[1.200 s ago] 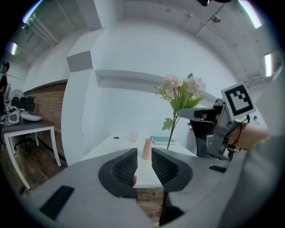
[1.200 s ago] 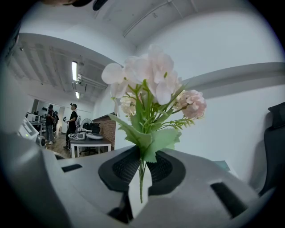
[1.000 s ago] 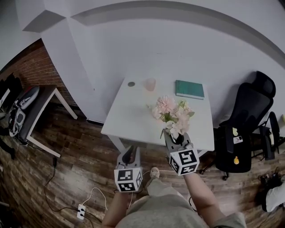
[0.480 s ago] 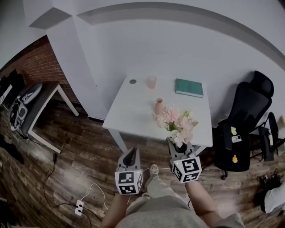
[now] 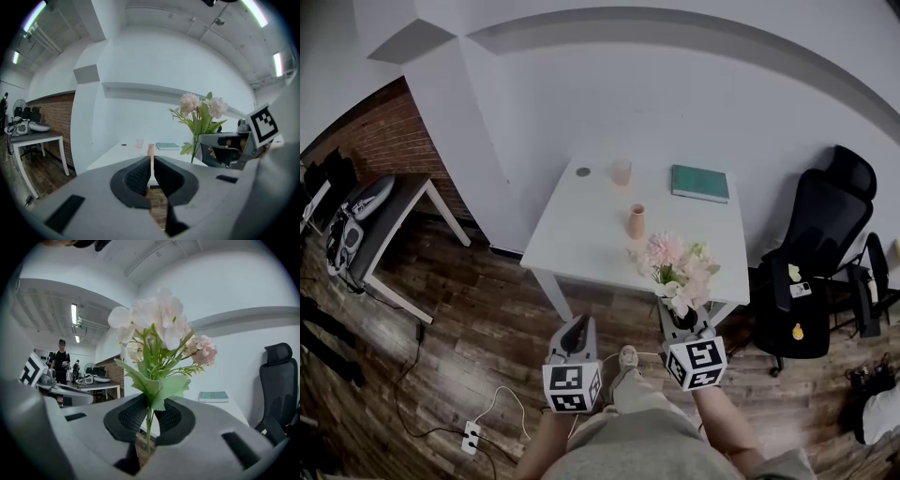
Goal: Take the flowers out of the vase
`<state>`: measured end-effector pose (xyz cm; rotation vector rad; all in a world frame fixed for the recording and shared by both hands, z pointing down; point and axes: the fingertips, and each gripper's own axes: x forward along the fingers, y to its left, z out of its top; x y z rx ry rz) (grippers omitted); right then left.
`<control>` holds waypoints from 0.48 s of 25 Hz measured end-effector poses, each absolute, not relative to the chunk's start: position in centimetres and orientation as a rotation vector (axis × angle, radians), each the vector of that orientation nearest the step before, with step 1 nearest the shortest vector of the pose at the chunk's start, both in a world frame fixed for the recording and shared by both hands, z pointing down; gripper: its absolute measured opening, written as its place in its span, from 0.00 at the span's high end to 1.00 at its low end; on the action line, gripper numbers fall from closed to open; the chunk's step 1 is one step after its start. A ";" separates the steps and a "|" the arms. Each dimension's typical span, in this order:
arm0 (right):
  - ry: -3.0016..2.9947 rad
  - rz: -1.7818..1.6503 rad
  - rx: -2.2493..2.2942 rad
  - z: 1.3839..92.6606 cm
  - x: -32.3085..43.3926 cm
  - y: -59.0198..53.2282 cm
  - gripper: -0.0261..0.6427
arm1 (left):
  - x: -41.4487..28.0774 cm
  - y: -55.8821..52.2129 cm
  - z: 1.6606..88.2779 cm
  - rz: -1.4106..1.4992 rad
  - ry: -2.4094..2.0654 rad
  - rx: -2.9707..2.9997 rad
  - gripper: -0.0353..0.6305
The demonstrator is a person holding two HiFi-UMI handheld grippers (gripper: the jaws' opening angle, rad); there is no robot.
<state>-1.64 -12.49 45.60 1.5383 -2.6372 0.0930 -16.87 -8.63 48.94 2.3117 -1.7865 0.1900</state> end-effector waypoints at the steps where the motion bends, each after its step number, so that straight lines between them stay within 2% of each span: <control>1: -2.637 0.093 1.540 45.6 -1.6 -12.4 0.89 | -16.9 -8.6 48.9 0.189 -1.784 2.314 0.91; 12: -2.642 0.088 1.527 45.4 -1.7 -12.4 0.90 | -16.3 -9.0 49.0 0.184 -1.763 2.315 0.91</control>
